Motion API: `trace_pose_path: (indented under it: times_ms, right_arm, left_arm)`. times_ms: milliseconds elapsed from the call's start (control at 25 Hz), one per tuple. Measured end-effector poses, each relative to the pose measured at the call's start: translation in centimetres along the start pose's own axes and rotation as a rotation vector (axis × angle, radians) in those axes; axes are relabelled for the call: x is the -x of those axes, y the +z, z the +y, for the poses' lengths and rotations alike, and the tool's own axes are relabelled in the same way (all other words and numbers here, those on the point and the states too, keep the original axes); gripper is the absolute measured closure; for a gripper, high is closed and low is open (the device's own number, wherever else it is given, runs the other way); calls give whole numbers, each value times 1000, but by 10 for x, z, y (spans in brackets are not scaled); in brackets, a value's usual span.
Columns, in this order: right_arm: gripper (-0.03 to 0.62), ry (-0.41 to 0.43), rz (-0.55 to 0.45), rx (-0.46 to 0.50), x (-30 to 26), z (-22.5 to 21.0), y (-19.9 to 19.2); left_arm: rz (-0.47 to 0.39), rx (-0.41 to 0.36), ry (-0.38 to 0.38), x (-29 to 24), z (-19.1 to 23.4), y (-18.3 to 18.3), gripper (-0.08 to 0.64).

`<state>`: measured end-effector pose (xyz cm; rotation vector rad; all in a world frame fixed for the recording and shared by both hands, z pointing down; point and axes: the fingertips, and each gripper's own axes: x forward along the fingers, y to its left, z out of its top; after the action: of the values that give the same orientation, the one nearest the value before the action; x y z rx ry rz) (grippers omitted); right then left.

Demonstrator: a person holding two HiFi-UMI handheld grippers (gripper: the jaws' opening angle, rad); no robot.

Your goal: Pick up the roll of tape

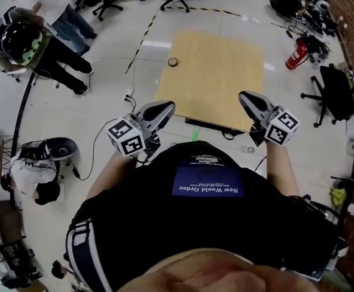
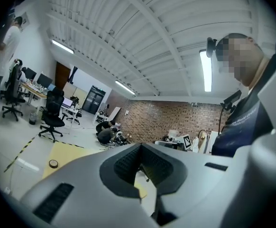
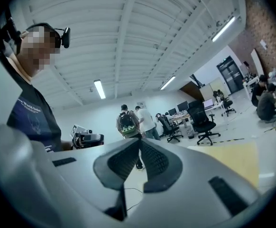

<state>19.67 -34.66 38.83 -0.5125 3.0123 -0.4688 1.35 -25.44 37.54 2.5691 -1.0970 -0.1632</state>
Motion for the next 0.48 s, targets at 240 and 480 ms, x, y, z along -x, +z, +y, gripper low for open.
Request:
trace_pose_path:
  times_ms: [240,480]
  right_arm:
    - [598,-100,3,16,-60,-28,8]
    - [598,-256,-72,16,-100,-49,28]
  left_arm:
    - [-9,-6,-98,-9,79,24,554]
    - [34,-49,-217,-21,153,54,554]
